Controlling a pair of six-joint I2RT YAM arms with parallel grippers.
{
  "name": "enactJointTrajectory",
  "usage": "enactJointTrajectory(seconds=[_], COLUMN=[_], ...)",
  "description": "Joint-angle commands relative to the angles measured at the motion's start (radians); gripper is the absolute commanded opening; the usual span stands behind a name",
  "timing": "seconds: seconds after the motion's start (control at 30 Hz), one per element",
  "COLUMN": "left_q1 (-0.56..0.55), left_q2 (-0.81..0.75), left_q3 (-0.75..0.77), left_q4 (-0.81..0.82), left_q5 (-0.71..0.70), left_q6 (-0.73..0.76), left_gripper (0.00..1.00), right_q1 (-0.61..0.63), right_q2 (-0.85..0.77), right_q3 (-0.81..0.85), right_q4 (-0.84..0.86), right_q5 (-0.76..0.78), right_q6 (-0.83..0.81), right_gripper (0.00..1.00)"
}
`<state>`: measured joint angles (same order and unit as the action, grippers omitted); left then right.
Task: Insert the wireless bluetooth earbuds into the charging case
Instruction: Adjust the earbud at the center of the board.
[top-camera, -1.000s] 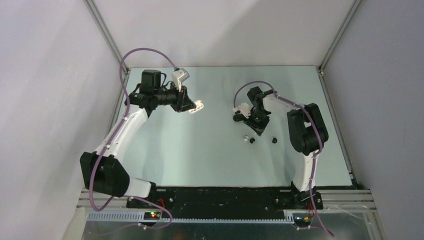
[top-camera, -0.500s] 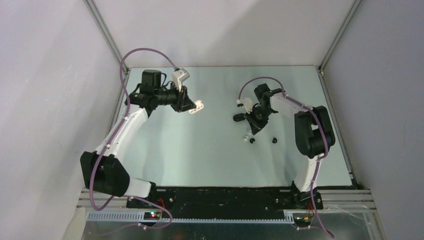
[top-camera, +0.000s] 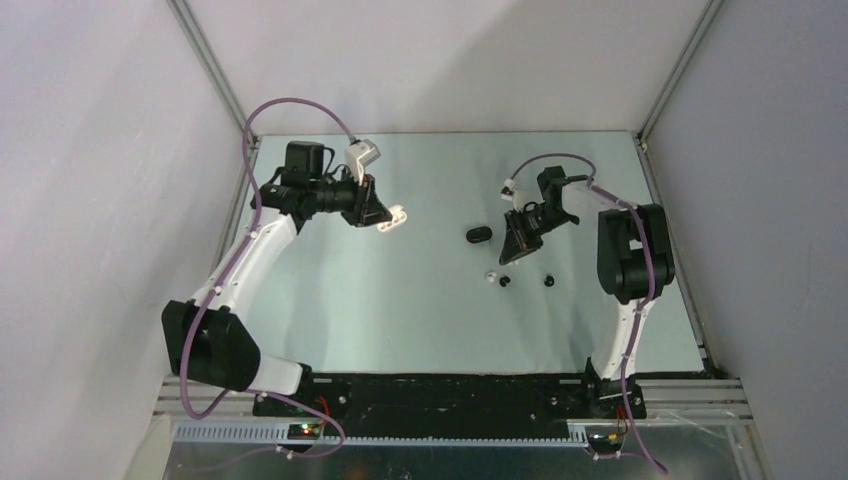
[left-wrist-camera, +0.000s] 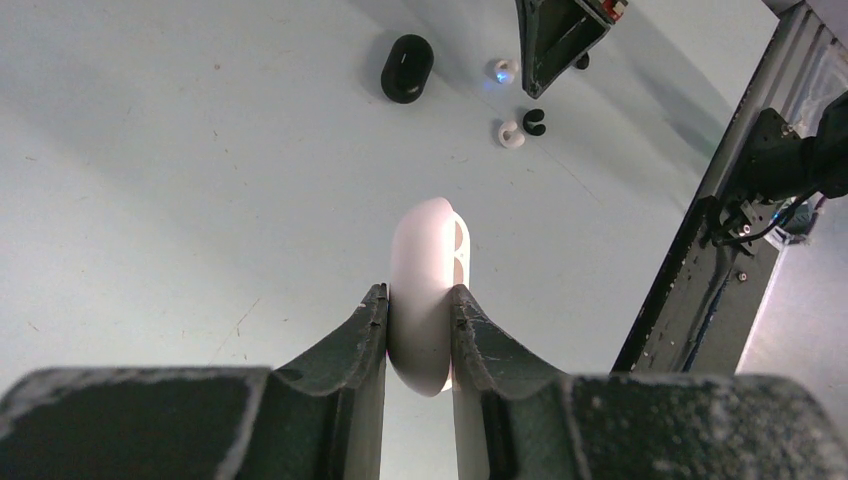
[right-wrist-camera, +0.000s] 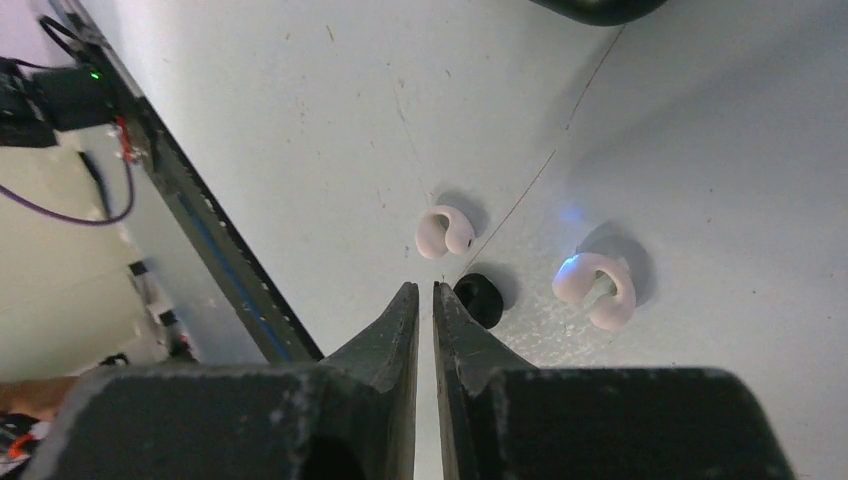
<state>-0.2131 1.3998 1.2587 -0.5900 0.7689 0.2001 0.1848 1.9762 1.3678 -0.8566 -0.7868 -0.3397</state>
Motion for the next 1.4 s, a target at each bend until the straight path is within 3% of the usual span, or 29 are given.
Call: enactJointTrajectory(seconds=[0.0, 0.2, 0.37, 0.67, 1.13, 1.37], left_q1=[-0.002, -0.002, -0.001, -0.001, -0.001, -0.001], left_q2=[0.004, 0.008, 0.015, 0.035, 0.024, 0.02], left_q3=[0.055, 0.06, 0.063, 0.082, 0.07, 0.066], left_q4=[-0.016, -0.029, -0.03, -0.032, -0.032, -0.032], left_q5=[-0.006, -0.014, -0.015, -0.007, -0.015, -0.015], left_q6=[0.0, 0.007, 0.017, 0.023, 0.02, 0.018], left_gripper=[0.0, 0.0, 0.0, 0.0, 0.0, 0.0], right_q1=[-0.02, -0.001, 0.01, 0.01, 0.038, 0.085], right_q2=[-0.009, -0.076, -0.101, 0.014, 0.039, 0.054], right_q3=[0.03, 0.052, 0.074, 0.172, 0.145, 0.126], right_q4=[0.028, 0.037, 0.023, -0.06, -0.075, -0.051], right_q5=[-0.113, -0.023, 0.101, 0.31, 0.314, 0.322], right_q6=[0.092, -0.017, -0.229, -0.449, -0.685, -0.695], right_gripper=[0.15, 0.18, 0.24, 0.36, 0.47, 0.47])
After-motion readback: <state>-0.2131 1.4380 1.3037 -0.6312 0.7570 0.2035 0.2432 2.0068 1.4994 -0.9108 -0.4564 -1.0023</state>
